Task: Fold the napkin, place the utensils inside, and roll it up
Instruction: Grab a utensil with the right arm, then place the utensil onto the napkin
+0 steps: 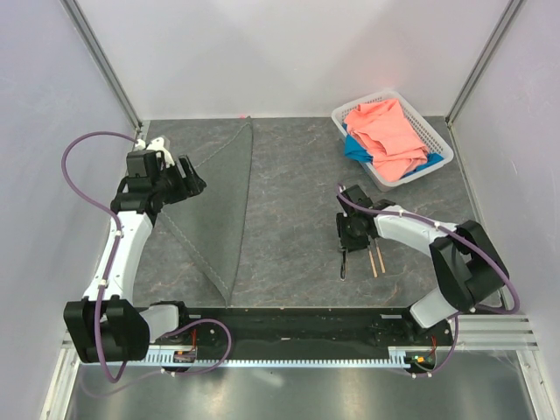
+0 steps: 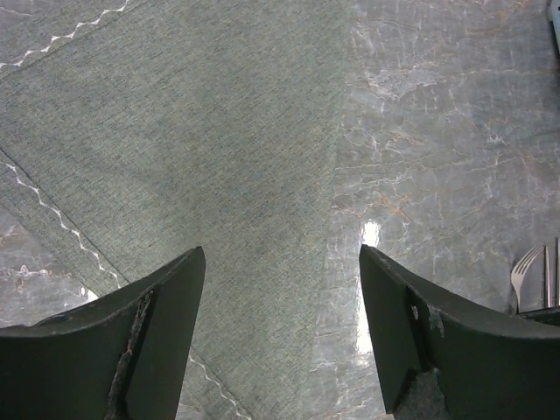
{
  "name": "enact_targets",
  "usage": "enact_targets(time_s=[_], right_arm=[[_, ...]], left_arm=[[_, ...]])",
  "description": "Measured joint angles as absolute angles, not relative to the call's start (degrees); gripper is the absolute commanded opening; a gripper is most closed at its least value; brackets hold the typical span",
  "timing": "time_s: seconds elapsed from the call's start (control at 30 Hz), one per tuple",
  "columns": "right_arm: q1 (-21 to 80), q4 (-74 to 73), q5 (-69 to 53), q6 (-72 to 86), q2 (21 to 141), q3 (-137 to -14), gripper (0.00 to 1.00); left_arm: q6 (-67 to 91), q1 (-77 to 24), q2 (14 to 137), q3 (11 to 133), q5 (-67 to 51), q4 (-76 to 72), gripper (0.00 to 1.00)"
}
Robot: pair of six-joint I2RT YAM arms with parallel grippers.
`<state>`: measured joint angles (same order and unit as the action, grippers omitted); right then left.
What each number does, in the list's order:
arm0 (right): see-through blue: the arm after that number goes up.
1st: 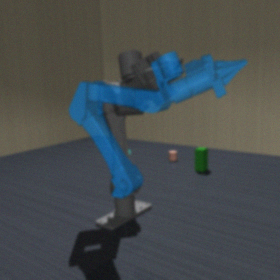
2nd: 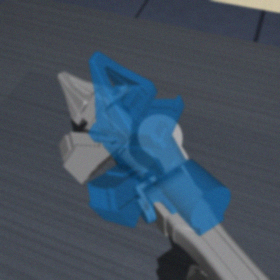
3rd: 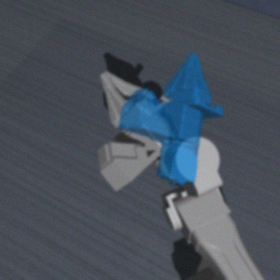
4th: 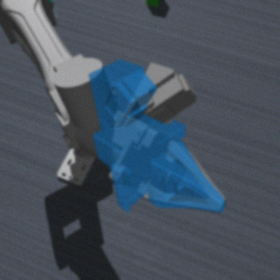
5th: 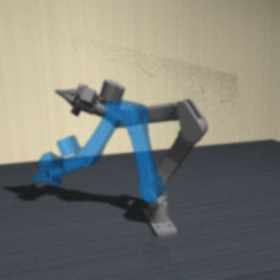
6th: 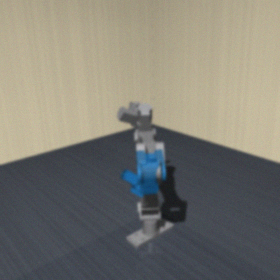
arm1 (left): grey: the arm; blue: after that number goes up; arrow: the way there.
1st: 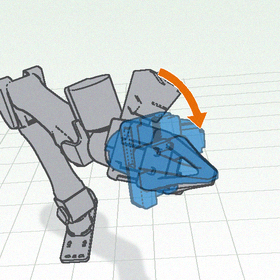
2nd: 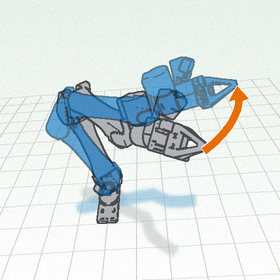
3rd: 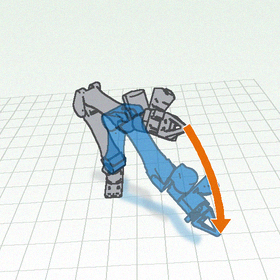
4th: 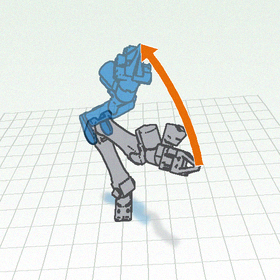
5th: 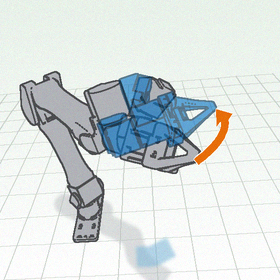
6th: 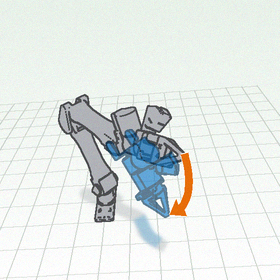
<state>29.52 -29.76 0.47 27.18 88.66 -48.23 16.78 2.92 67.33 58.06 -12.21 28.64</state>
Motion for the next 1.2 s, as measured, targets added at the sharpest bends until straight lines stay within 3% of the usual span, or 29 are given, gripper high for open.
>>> enact_targets(time_s=[0.1, 0.23, 0.47, 0.67, 0.9, 1.2], right_arm=[[29.63, -30.15, 1.06, 27.42, 89.21, -48.75, 0.36], [29.78, -31.05, 1.91, 27.11, 90.54, -49.93, 0.0], [31.75, -31.75, 1.83, 28.08, 92.53, -52.49, 0.0], [40.82, -25.89, -0.84, 35.38, 95.37, -59.11, 0.0], [49.47, -15.33, -1.67, 47.33, 108.51, -76.12, 0.0], [53.91, -14.04, 0.03, 55.83, 124.81, -96.18, 0.0]], left_arm=[[16.78, 2.92, 67.33, 58.06, -12.6, 28.64, 0.79], [16.78, 2.92, 67.33, 58.06, -12.8, 28.64, 0.79], [16.78, 2.92, 67.33, 58.06, -13.78, 28.64, 0.79], [16.8, 2.92, 67.33, 58.06, -15.11, 28.64, 0.79], [16.8, 2.92, 66.96, 58.06, -15.42, 28.62, 0.79], [16.8, 2.92, 65.76, 58.06, -15.62, 28.62, 0.79]])
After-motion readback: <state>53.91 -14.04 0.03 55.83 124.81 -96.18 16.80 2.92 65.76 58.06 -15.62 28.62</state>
